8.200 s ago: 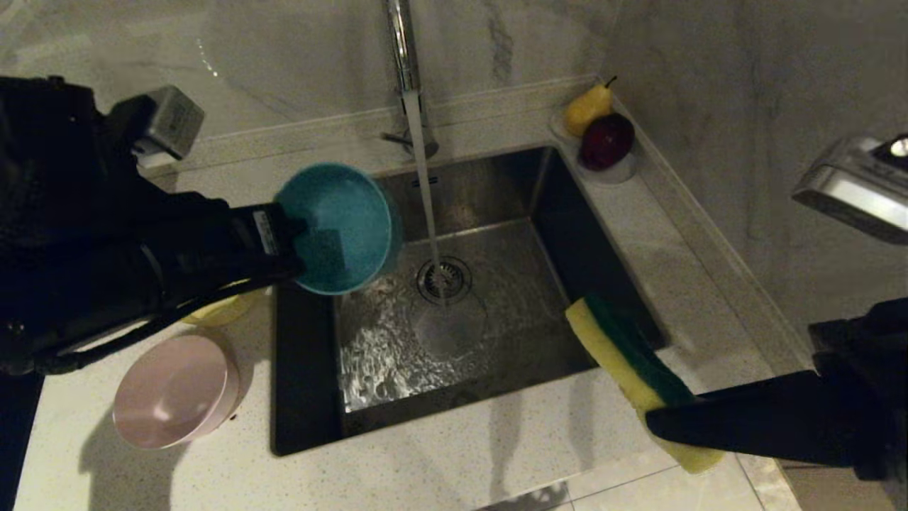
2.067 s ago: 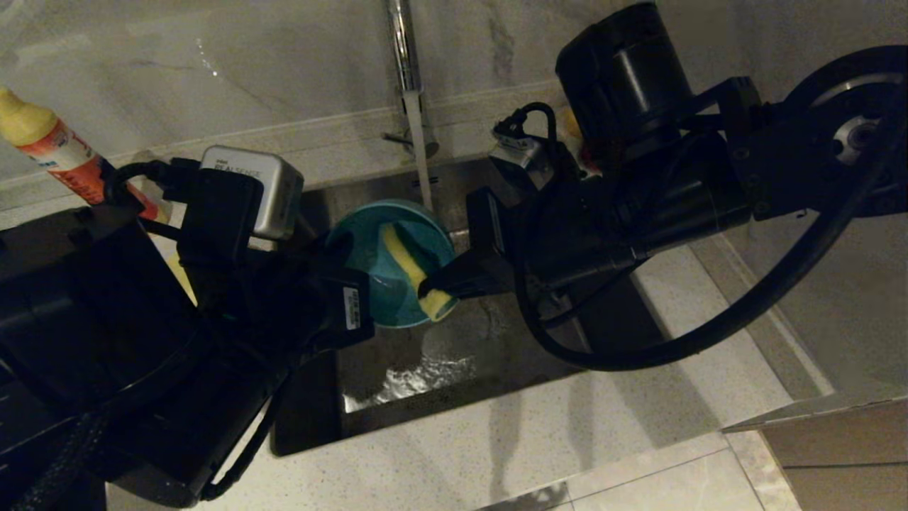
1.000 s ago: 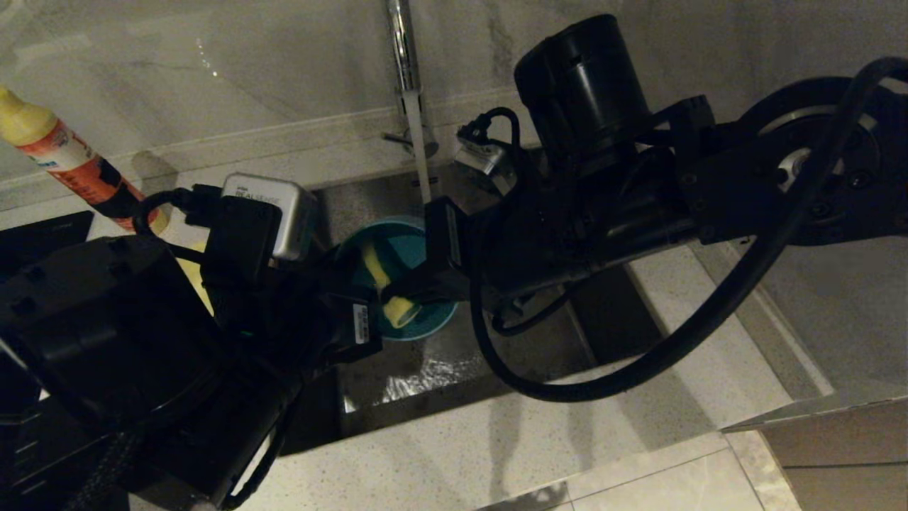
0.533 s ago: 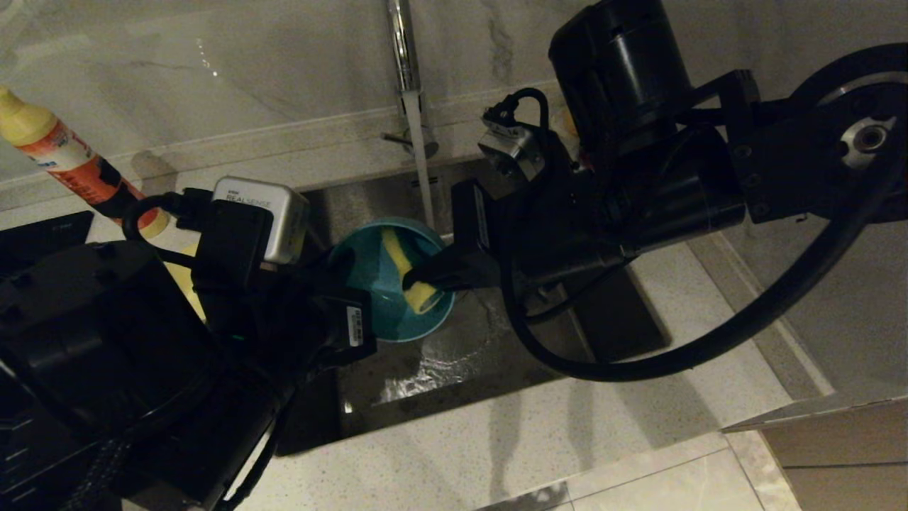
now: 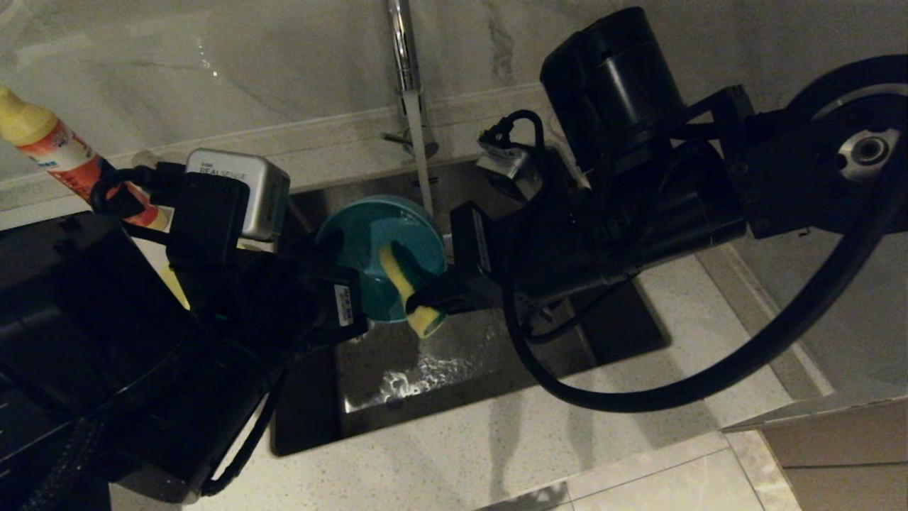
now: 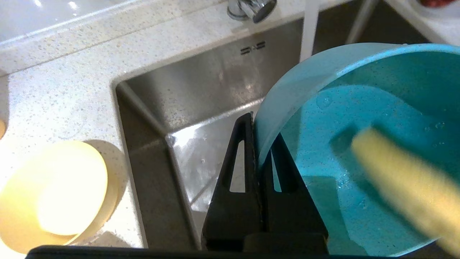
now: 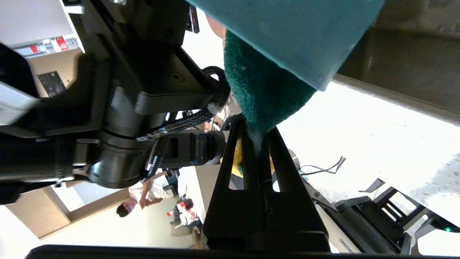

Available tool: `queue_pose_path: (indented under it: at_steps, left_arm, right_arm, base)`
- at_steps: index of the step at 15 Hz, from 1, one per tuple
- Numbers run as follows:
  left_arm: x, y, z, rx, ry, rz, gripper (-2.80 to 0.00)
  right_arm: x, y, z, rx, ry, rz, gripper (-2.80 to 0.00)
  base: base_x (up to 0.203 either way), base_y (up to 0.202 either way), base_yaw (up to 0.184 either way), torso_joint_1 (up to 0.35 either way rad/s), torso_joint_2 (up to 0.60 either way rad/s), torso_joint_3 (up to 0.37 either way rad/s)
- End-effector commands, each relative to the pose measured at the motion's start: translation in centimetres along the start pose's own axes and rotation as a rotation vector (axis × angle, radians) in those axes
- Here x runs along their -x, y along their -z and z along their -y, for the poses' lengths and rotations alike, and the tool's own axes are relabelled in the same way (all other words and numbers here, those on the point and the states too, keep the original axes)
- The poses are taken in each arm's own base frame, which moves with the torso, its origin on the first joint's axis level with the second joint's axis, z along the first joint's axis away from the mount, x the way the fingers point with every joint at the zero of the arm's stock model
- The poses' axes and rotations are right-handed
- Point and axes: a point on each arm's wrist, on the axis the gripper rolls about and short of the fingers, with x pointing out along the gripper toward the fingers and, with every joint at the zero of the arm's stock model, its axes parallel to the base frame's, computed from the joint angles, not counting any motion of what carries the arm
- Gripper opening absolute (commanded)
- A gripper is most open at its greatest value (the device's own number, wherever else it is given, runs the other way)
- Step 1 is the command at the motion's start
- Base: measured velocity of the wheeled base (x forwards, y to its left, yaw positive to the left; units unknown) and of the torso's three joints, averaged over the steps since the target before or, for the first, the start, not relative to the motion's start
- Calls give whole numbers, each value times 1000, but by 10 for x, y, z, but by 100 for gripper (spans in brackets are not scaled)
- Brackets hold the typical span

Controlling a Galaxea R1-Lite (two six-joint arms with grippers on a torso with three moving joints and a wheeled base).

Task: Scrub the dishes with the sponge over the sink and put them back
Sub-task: Wipe the bowl

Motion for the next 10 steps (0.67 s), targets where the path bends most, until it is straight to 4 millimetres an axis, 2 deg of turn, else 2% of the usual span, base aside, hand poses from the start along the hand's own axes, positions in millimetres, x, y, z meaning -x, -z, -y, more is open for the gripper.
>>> queue_pose_path:
  at_steps: [1,5,10]
  left_arm:
    - [0,-2,-1,10,-9,11,-280]
    - [-1,3,1,13,-6,1,-280]
    - [6,10,-2,-3,-3,-7,-280]
  right_arm:
    - [-12,5,-2,0,-4,-33,-280]
    - [-27,7,-7,21,-24,-45,-280]
    - [-18,1,-12,51,-58,6,-280]
  base:
    - [0,0,0,0,0,0]
    - [0,0,0,0,0,0]
    - [0,0,0,0,0,0]
